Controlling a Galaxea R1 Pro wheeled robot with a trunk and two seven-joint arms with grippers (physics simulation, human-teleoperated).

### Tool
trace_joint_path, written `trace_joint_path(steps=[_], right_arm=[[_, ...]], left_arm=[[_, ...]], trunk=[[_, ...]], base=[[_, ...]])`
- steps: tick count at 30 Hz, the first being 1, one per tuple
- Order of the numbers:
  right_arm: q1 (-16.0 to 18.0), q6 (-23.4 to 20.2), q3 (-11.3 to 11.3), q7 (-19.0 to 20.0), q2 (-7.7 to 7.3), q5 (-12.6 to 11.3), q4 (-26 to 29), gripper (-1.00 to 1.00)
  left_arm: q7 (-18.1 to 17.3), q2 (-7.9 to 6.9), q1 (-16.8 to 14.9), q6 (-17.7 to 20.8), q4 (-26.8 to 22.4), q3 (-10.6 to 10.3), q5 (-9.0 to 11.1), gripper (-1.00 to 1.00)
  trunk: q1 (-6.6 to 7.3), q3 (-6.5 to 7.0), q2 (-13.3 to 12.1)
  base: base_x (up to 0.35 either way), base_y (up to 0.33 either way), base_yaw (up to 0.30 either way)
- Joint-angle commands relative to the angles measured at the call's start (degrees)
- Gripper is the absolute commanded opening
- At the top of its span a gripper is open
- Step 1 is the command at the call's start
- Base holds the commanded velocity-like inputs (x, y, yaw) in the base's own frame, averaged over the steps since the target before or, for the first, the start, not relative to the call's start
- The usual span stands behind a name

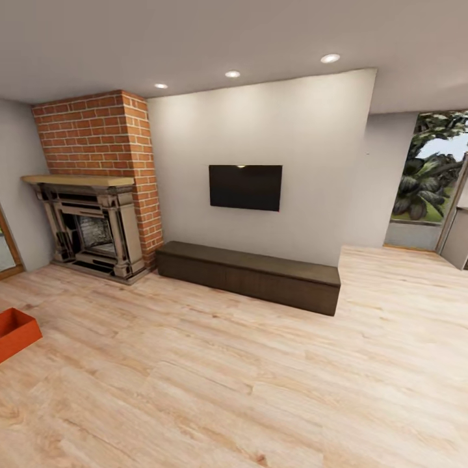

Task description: Move the two storage containers from the living room to the garage. In the garage, place one container on the floor and stack the other container on top of it (either order is fine).

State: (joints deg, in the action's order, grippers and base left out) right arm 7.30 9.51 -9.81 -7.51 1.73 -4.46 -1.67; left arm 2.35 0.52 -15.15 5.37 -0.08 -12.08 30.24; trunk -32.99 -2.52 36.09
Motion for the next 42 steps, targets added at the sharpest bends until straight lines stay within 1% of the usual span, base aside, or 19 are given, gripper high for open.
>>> trace_joint_path(steps=[1, 5, 10, 14, 15, 17, 32, 36, 42], right_arm=[[0.11, 0.33, -0.48, -0.13, 0.03, -0.46, -0.18, 1.00], [0.11, 0.34, -0.48, -0.13, -0.04, -0.46, -0.18, 1.00], [0.11, 0.34, -0.50, -0.13, -0.06, -0.46, -0.18, 1.00], [0.12, 0.38, -0.55, -0.13, -0.06, -0.46, -0.18, 1.00], [0.11, 0.39, -0.56, -0.13, -0.06, -0.48, -0.18, 1.00], [0.10, 0.38, -0.56, -0.13, -0.06, -0.52, -0.18, 1.00], [0.12, 0.36, -0.56, -0.13, -0.21, -0.49, -0.18, 1.00], [0.10, 0.34, -0.58, -0.13, -0.35, -0.47, -0.18, 1.00], [0.09, 0.34, -0.69, -0.35, -0.28, -0.45, -0.18, 1.00]], left_arm=[[0.19, 0.01, -0.05, 0.18, -0.01, -0.48, 0.52, 1.00], [0.19, 0.01, -0.05, 0.19, -0.01, -0.48, 0.52, 1.00], [0.19, 0.04, -0.05, 0.00, -0.01, -0.48, 0.52, 1.00], [0.19, 0.02, -0.05, -2.99, -0.01, -0.48, 0.67, 1.00], [0.19, 0.01, -0.05, -5.25, -0.01, -0.48, 0.83, 1.00], [0.19, 0.01, -0.05, -5.51, -0.01, -0.48, 0.86, 1.00], [0.19, -0.12, -0.05, -5.80, -0.10, -0.40, 1.29, 1.00], [0.19, -0.11, -0.05, -5.86, -0.10, -0.40, 0.74, 1.00], [0.19, -0.03, -0.05, -5.89, -0.10, -0.40, 0.69, 1.00]], trunk=[[-0.05, -0.10, 0.08], [-0.05, -0.10, 0.08], [-0.05, -0.10, 0.08], [-0.05, -0.10, 0.08], [-0.05, -0.10, 0.08], [-0.05, -0.10, 0.08], [-0.05, -0.10, 0.08], [-0.05, -0.10, 0.08], [-0.05, -0.10, 0.08]], base=[[0.326, 0.000, 0.000], [0.326, 0.000, 0.021], [0.325, 0.000, 0.213], [0.230, 0.000, 0.264], [0.016, 0.000, 0.268], [0.010, 0.000, 0.268], [0.001, 0.000, 0.268], [0.000, 0.000, 0.268], [0.000, 0.000, 0.268]])
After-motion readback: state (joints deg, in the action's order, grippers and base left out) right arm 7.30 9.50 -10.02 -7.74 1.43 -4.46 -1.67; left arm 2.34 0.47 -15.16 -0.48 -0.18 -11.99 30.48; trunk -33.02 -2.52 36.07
